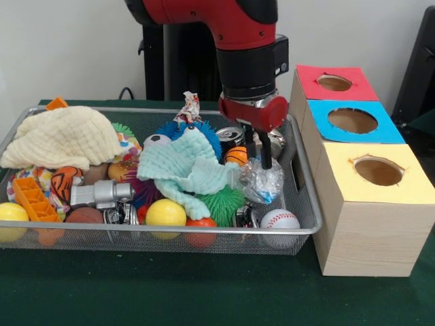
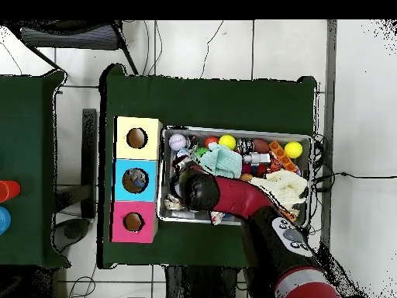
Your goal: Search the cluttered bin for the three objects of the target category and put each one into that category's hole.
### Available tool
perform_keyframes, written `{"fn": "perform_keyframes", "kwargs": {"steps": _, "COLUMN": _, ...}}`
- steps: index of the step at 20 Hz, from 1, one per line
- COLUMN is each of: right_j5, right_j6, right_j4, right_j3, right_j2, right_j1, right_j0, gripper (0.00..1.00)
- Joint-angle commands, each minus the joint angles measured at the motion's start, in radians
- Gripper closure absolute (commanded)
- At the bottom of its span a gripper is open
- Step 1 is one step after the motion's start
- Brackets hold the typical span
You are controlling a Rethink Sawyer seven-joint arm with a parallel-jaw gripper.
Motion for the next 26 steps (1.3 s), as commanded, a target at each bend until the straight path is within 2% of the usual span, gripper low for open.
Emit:
{"fn": "perform_keyframes", "kwargs": {"steps": 1, "right_j5": 0.198, "right_j6": 0.121, "right_j4": 0.071, "right_j3": 0.026, "right_j2": -0.065, "right_j1": -0.092, "right_j0": 0.028, "gripper": 1.0}}
{"fn": "perform_keyframes", "kwargs": {"steps": 4, "right_j5": 0.261, "right_j6": 0.122, "right_j4": 0.087, "right_j3": 0.03, "right_j2": -0.079, "right_j1": -0.132, "right_j0": 0.04, "gripper": 1.0}}
{"fn": "perform_keyframes", "kwargs": {"steps": 9, "right_j5": 0.306, "right_j6": 0.128, "right_j4": 0.113, "right_j3": 0.044, "right_j2": -0.078, "right_j1": -0.174, "right_j0": 0.048, "gripper": 1.0}}
{"fn": "perform_keyframes", "kwargs": {"steps": 17, "right_j5": 0.375, "right_j6": 0.178, "right_j4": 0.17, "right_j3": 0.046, "right_j2": -0.109, "right_j1": -0.236, "right_j0": 0.11, "gripper": 1.0}}
{"fn": "perform_keyframes", "kwargs": {"steps": 21, "right_j5": 0.409, "right_j6": 0.205, "right_j4": 0.2, "right_j3": 0.03, "right_j2": -0.137, "right_j1": -0.26, "right_j0": 0.158, "gripper": 1.0}}
{"fn": "perform_keyframes", "kwargs": {"steps": 26, "right_j5": 0.474, "right_j6": 0.239, "right_j4": 0.221, "right_j3": -0.029, "right_j2": -0.188, "right_j1": -0.27, "right_j0": 0.225, "gripper": 1.0}}
